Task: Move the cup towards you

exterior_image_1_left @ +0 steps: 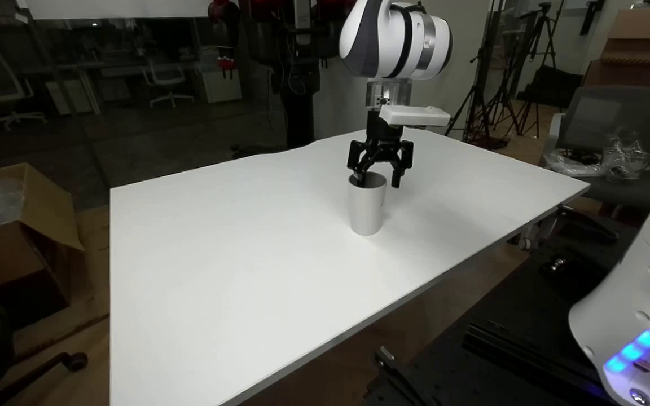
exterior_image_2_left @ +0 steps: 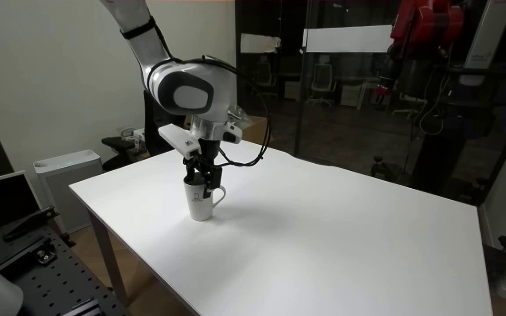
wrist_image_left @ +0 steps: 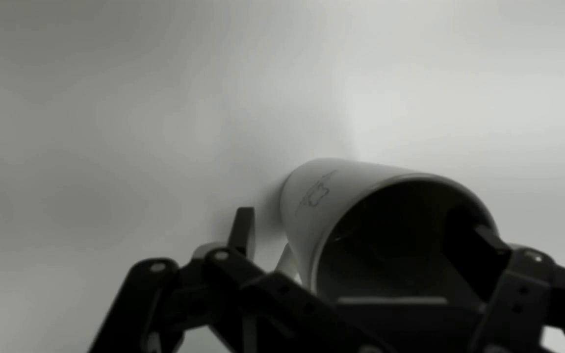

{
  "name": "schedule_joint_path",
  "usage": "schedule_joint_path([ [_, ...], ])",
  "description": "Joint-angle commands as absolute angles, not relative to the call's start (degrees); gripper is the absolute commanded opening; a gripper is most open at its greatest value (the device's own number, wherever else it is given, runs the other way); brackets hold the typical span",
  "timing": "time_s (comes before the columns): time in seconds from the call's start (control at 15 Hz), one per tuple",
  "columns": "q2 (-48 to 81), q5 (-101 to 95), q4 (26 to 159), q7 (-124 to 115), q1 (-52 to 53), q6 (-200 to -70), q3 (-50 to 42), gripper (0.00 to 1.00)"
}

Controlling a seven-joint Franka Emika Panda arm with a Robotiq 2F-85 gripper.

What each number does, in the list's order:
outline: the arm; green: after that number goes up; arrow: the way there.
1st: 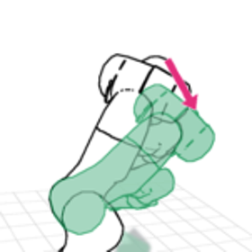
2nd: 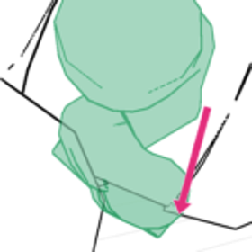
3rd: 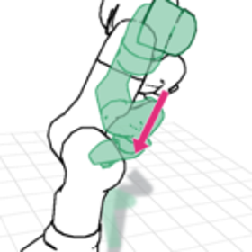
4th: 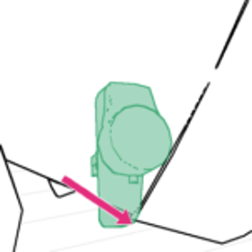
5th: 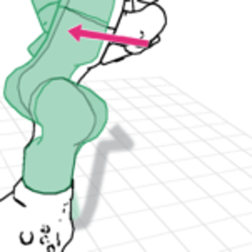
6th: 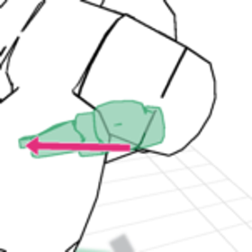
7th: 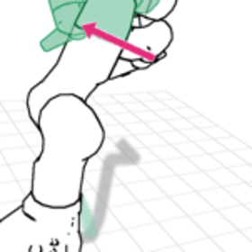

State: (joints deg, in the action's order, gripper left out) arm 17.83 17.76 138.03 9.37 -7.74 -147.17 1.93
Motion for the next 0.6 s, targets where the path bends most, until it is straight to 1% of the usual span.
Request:
schedule_joint_path([
  [0.0,14.1,14.1,139.8,5.1,-5.5,-150.2,0.3,1.0],
  [0.33,6.5,4.0,142.3,-5.2,-1.6,-154.5,-3.0,1.0],
  [0.47,4.1,1.8,142.4,-7.2,-1.1,-155.5,-2.8,1.0],
  [0.53,8.0,4.1,140.2,-3.6,-2.4,-154.2,-2.1,1.0],
])
